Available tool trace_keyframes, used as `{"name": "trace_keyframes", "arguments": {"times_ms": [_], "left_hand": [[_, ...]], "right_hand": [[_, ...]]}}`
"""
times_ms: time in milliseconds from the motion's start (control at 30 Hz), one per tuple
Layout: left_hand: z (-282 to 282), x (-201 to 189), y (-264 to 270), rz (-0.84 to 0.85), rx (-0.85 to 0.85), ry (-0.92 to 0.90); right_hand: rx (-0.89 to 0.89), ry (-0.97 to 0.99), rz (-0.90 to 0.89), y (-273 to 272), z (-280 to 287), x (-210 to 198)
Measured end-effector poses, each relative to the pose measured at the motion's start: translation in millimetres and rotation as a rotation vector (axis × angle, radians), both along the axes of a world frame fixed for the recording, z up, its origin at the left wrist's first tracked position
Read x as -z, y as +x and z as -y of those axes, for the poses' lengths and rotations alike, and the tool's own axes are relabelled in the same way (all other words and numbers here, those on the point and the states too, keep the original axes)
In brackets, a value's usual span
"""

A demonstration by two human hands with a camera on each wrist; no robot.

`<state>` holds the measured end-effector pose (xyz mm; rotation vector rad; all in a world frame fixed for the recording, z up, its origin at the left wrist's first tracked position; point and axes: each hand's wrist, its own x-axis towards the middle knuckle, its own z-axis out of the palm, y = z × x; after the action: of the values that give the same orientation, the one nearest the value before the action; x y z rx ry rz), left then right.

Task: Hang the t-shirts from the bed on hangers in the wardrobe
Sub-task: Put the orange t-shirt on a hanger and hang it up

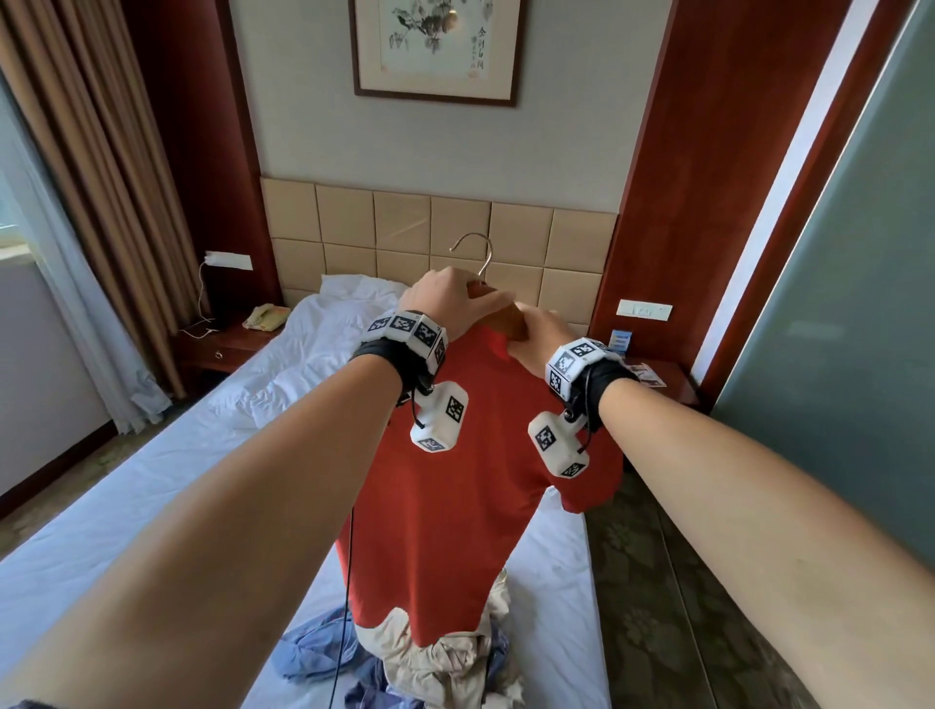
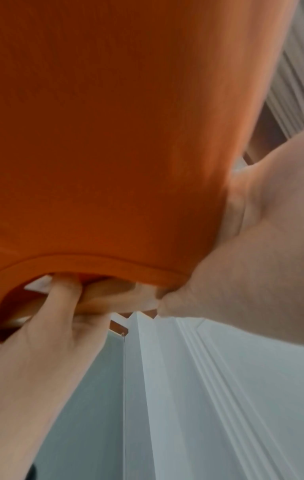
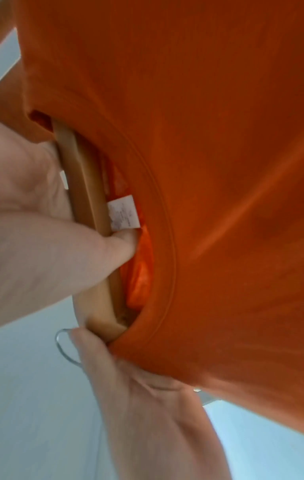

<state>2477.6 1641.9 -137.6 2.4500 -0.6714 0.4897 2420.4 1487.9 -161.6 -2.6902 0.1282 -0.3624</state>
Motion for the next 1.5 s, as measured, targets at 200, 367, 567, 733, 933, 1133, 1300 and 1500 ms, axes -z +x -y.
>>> {"name": "trace_keyframes", "arguments": {"times_ms": [200,367,567,733,933,1133,1300,1500], "left_hand": [[-22.3,20.2,18.5,-0.149,0.053,-0.061],[-14.0,31.1,10.8,-0.088,0.086,-0.140],[-30.4,24.9,9.9,-0.024,-0.032,-0.195],[-52.5,16.2,25.5,-0.108,-0.061,-0.277],[-73.4,20.3,35.1,-0.333,-0.048,0.090],[-89.4,36.0,35.7,-0.389,0.026,0.031],[-92.6,34.1,33.6,-0.329,0.049,0.141],[-94.3,26.9,32.4,-0.202,0.014,0.006]], "right_hand": [[0.119,0.045,0.068,-9.4,12.0,-5.6],[0.076,0.075,0.158,-6.8,-6.6,-13.8],[0.213,0.064,0.219,0.8,7.4,-15.3],[0.331,0.087,0.282,0.5,20.5,-11.5],[0.366,0.081,0.346,0.6,19.5,-13.8],[0.396,0.090,0.365,-3.0,18.1,-22.3],[0.410,0.105,0.371,-4.3,17.6,-20.7],[0.435,0.106,0.388,-6.1,23.7,-15.1]]}}
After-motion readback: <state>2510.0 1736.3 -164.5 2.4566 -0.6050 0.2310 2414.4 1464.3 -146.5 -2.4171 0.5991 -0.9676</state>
